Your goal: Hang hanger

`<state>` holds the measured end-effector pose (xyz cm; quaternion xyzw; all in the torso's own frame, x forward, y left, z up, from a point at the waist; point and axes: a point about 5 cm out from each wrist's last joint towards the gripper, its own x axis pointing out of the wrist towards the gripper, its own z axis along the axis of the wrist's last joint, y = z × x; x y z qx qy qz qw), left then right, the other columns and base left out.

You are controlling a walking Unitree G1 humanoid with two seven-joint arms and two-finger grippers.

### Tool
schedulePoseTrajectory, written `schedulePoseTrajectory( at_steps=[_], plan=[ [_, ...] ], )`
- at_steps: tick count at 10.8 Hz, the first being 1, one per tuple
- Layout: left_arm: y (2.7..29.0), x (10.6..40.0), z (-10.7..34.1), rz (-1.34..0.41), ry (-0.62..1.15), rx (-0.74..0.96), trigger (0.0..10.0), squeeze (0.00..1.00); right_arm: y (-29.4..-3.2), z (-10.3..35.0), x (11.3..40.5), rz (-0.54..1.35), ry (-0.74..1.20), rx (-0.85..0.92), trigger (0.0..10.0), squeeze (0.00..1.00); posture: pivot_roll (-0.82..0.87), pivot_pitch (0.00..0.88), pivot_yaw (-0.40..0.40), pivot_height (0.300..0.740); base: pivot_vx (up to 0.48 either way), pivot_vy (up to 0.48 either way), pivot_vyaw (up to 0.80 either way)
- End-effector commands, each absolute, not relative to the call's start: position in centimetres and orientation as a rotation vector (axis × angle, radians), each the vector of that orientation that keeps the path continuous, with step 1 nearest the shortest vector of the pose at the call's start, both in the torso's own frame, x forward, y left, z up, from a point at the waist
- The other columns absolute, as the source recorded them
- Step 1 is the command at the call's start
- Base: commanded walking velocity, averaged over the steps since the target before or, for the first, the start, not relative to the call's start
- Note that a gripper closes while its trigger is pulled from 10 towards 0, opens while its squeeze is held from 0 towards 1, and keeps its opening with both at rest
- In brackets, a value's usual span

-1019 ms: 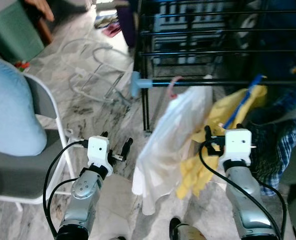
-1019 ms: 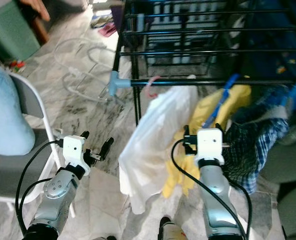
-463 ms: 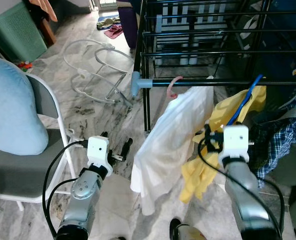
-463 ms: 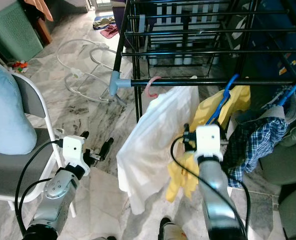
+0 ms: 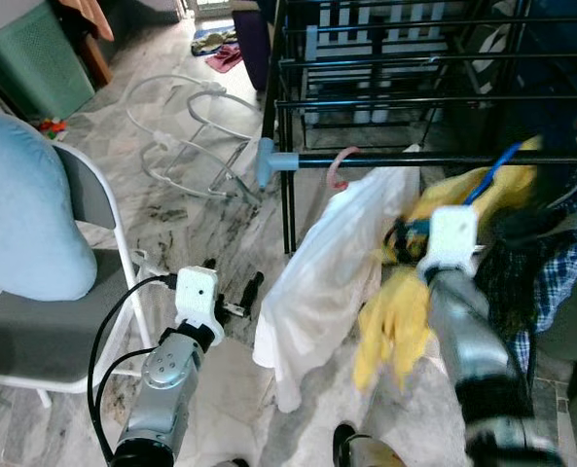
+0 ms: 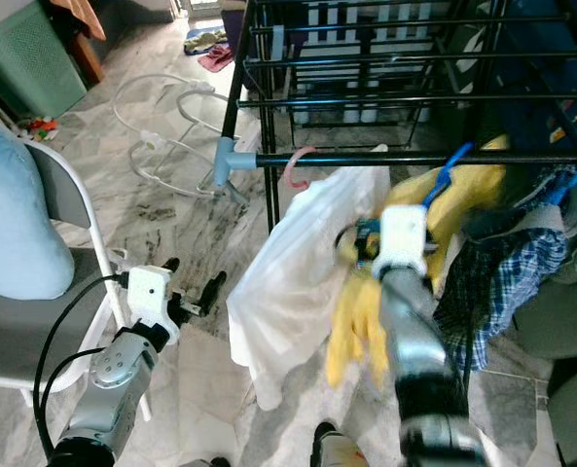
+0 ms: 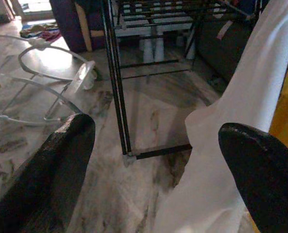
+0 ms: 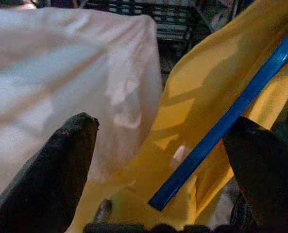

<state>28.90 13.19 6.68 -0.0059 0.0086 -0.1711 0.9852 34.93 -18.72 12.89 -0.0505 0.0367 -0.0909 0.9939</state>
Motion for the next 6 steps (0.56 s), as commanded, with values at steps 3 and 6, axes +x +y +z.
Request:
schedulePoseTrajectory(
  at_steps=[3,6],
  plan=[
    [13.7,28.6,6.4,-0.346,0.035,0.002,10.0,0.00,-19.3,13.4,35.8,-0.266,0.122,0.029,10.0,0.00,-0.11,0.178,0.097,0.740,0.000,0.000,0.00],
    [13.5,28.7,6.1,-0.371,0.049,0.001,10.0,0.00,-20.2,12.9,34.9,-0.316,0.146,-0.016,10.0,0.00,-0.12,0.177,0.105,0.740,0.000,0.000,0.00]
  ],
)
